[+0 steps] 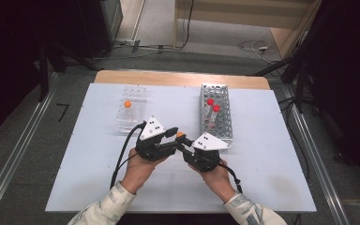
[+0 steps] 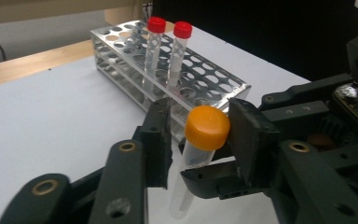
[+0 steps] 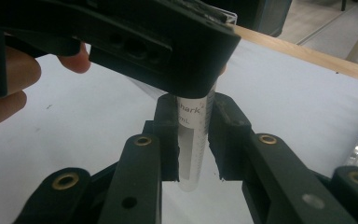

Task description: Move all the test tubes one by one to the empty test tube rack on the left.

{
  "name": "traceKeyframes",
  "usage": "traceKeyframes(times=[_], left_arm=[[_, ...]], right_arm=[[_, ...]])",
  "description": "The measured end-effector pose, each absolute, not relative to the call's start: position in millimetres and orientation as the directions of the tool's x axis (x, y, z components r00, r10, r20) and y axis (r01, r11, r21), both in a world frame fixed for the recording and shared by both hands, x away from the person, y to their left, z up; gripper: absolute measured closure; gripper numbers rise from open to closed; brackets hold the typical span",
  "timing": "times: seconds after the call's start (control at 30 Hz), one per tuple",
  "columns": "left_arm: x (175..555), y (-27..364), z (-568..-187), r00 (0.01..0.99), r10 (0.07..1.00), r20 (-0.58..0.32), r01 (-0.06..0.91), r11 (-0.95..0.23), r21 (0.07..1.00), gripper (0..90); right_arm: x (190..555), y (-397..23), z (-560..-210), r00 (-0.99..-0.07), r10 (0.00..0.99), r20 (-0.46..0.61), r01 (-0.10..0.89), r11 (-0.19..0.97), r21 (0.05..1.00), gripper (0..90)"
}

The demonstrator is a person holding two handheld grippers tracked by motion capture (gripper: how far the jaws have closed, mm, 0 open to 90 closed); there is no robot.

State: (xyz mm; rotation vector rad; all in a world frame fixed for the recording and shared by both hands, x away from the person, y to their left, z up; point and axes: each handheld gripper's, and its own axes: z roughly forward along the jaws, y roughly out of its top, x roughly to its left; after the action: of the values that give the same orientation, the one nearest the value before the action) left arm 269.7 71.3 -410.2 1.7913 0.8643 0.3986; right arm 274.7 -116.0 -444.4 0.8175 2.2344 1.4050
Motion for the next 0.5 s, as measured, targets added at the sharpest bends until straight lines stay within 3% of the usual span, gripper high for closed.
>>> traceKeyframes(times=[0.1,0.3,0.5], left_arm=[[269.4,70.9,-410.5,0.688,0.715,-0.125,0.362,-0.188,0.913,68.4],[269.5,71.9,-410.1,0.687,0.716,-0.126,0.36,-0.184,0.914,69.8],[270.7,87.3,-400.8,0.666,0.732,-0.143,0.357,-0.144,0.923,70.0]], right_arm=[[274.5,-115.8,-444.3,-0.761,0.649,-0.007,0.275,0.332,0.903,71.2],[274.6,-116.1,-444.2,-0.763,0.646,-0.006,0.275,0.333,0.902,70.7],[272.8,-119.0,-439.9,-0.784,0.621,0.001,0.28,0.351,0.893,44.8]])
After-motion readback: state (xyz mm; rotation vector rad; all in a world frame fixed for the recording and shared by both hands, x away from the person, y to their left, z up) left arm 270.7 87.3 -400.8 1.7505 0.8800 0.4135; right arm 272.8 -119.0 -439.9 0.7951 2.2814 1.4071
